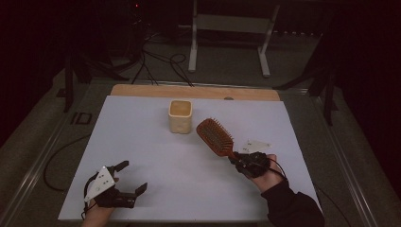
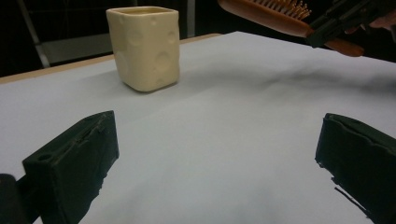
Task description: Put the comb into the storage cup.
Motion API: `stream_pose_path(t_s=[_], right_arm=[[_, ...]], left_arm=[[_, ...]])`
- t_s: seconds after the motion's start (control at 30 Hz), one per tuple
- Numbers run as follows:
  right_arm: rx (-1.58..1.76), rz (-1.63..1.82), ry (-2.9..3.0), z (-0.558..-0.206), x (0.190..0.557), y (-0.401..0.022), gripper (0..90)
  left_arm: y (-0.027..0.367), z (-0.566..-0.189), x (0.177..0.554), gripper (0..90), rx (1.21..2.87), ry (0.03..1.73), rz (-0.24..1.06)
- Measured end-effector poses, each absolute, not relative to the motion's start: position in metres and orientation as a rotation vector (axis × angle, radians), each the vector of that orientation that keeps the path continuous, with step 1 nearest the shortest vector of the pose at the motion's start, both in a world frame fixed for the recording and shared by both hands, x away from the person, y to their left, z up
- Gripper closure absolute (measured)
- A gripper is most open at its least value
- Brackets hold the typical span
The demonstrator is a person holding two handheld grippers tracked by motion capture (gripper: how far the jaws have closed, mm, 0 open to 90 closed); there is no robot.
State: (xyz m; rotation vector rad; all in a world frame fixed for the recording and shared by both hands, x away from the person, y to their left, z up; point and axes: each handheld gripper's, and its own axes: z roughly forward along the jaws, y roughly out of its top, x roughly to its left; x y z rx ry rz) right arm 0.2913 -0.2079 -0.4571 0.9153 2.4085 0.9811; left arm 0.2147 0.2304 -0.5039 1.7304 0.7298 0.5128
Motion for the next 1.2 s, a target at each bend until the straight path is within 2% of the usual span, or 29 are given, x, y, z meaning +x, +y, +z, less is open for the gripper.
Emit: stream_pose_path(t_s=[0.43, 0.67, 1.2], right_arm=[[0.849, 1.191, 2.303, -0.458, 0.274, -0.200, 72.8], [0.819, 1.184, 2.314, -0.460, 0.268, -0.195, 72.8], [0.810, 1.205, 2.270, -0.453, 0.265, -0.197, 72.9]], left_arm=[[0.209, -0.460, 0.229, 0.2, 1.714, 0.763, 0.440], [0.177, -0.428, 0.253, 0.2, 1.748, 0.819, 0.313], [0.120, -0.406, 0.287, 0.2, 1.747, 0.858, 0.166]])
